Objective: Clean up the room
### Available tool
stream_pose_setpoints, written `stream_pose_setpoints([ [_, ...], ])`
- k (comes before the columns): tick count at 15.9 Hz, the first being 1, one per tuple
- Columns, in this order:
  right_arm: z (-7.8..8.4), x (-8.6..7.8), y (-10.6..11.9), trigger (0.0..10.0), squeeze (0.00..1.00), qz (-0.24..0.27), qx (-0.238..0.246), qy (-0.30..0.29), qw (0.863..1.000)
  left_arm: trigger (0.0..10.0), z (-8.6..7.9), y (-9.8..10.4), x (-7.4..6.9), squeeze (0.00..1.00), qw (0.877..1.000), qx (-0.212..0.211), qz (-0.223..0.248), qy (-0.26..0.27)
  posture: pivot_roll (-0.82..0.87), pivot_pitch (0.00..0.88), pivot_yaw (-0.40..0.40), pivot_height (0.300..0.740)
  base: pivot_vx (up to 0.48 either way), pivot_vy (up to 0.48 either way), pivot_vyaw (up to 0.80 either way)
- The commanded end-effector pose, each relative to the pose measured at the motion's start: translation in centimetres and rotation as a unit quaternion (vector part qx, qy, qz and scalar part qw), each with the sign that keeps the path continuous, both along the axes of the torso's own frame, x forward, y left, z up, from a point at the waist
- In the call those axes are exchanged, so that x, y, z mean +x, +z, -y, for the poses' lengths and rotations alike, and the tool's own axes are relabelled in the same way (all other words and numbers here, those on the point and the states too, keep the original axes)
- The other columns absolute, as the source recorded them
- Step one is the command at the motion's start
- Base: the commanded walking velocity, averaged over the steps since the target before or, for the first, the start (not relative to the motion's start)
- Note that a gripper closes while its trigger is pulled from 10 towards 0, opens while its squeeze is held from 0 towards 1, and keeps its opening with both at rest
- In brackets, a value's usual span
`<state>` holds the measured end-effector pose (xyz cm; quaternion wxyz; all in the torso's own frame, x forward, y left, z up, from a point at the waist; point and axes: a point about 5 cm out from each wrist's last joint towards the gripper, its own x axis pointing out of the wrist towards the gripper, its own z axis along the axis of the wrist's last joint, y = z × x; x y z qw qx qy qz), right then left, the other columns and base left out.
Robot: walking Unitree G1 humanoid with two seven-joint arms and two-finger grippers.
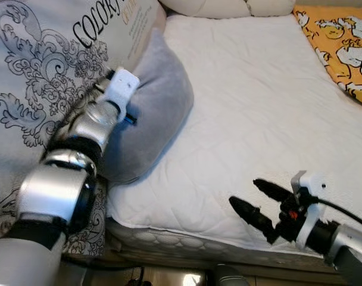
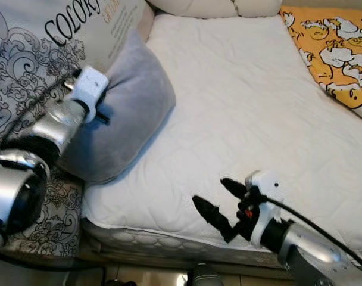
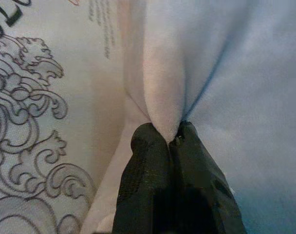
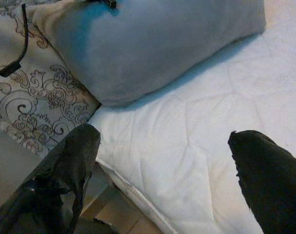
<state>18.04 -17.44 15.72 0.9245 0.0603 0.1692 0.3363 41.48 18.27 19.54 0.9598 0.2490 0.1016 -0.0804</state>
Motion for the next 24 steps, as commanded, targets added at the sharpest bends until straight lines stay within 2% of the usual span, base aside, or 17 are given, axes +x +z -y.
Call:
stream_pose_setpoints([
  [1, 0.1, 0.0, -0.1, 10.0, 1.00, -0.006, 0.003, -0.001, 1.000, 10.0, -0.6, 0.3, 0.0, 0.00, 1.000, -0.023, -0.015, 0.007, -0.34, 0.140, 0.064, 0.740, 0.000, 0.000, 0.00],
  [2, 0.3, 0.2, -0.1, 10.0, 1.00, -0.010, 0.004, 0.007, 1.000, 10.0, -0.1, 0.9, 0.2, 0.00, 0.997, -0.069, -0.025, 0.009, -0.33, 0.140, 0.065, 0.740, 0.000, 0.000, 0.00],
  [4, 0.3, 0.4, -0.2, 10.0, 1.00, -0.016, 0.005, 0.019, 1.000, 10.0, 0.1, 1.4, 0.4, 0.00, 0.990, -0.134, -0.041, 0.031, -0.32, 0.142, 0.068, 0.740, 0.000, 0.000, 0.00],
  [7, 0.4, 0.5, -0.1, 10.0, 1.00, -0.019, 0.003, 0.029, 0.999, 10.0, 0.4, 1.7, 0.5, 0.00, 0.980, -0.189, -0.050, 0.048, -0.31, 0.142, 0.071, 0.740, 0.000, 0.000, 0.00],
  [9, 0.7, 0.7, 0.0, 10.0, 1.00, -0.020, 0.002, 0.035, 0.999, 10.0, 1.0, 2.5, 0.7, 0.00, 0.967, -0.245, -0.048, 0.053, -0.31, 0.138, 0.069, 0.740, 0.000, 0.000, 0.00],
  [10, 1.0, 1.1, -0.1, 10.0, 1.00, -0.019, -0.002, 0.035, 0.999, 10.0, 1.6, 4.1, 1.0, 0.00, 0.951, -0.301, -0.033, 0.058, -0.30, 0.133, 0.069, 0.740, 0.000, 0.000, 0.00],
  [11, 1.0, 1.2, -0.1, 10.0, 1.00, -0.018, -0.002, 0.035, 0.999, 10.0, 1.8, 4.6, 1.1, 0.00, 0.946, -0.317, -0.027, 0.059, -0.30, 0.130, 0.068, 0.740, 0.000, 0.000, 0.00],
  [14, 0.9, 1.7, 0.0, 10.0, 1.00, -0.011, -0.001, 0.043, 0.999, 10.0, 2.3, 7.4, 1.5, 0.00, 0.938, -0.342, 0.013, 0.058, -0.30, 0.113, 0.070, 0.740, 0.000, 0.000, 0.00],
  [16, 0.7, 1.7, 0.2, 10.0, 1.00, -0.008, 0.005, 0.053, 0.999, 10.0, 2.3, 8.2, 1.5, 0.00, 0.931, -0.361, 0.019, 0.059, -0.29, 0.106, 0.073, 0.740, 0.000, 0.000, 0.00],
  [17, 0.6, 1.7, 0.3, 10.0, 1.00, -0.008, 0.008, 0.064, 0.998, 10.0, 2.3, 8.3, 1.5, 0.00, 0.922, -0.381, 0.011, 0.066, -0.28, 0.100, 0.074, 0.740, 0.000, 0.000, 0.00],
  [18, 0.6, 1.7, 0.3, 10.0, 1.00, -0.007, 0.008, 0.068, 0.998, 10.0, 2.4, 8.2, 1.5, 0.00, 0.920, -0.387, 0.008, 0.067, -0.28, 0.100, 0.074, 0.740, 0.000, 0.000, 0.00],
  [20, 0.6, 1.9, 0.3, 10.0, 1.00, -0.004, 0.009, 0.066, 0.998, 10.0, 2.2, 6.8, 1.4, 0.00, 0.917, -0.391, -0.015, 0.081, -0.28, 0.102, 0.073, 0.740, 0.000, 0.000, 0.00],
  [21, 0.6, 1.9, 0.3, 10.0, 1.00, -0.004, 0.009, 0.066, 0.998, 10.0, 2.2, 6.8, 1.4, 0.00, 0.917, -0.391, -0.015, 0.081, -0.28, 0.102, 0.073, 0.740, 0.000, 0.000, 0.00],
  [22, 0.6, 1.9, 0.3, 10.0, 1.00, -0.005, 0.009, 0.067, 0.998, 10.0, 2.2, 5.5, 1.2, 0.00, 0.910, -0.404, -0.036, 0.090, -0.28, 0.110, 0.070, 0.740, 0.000, 0.000, 0.00],
  [23, 0.6, 1.9, 0.3, 10.0, 1.00, -0.006, 0.009, 0.068, 0.998, 10.0, 2.1, 5.0, 1.1, 0.00, 0.908, -0.405, -0.044, 0.094, -0.28, 0.112, 0.070, 0.740, 0.000, 0.000, 0.00],
  [24, 0.6, 1.9, 0.2, 10.0, 1.00, -0.008, 0.005, 0.069, 0.998, 10.0, 1.9, 3.7, 0.9, 0.00, 0.915, -0.386, -0.056, 0.100, -0.29, 0.112, 0.069, 0.740, 0.000, 0.000, 0.00],
])
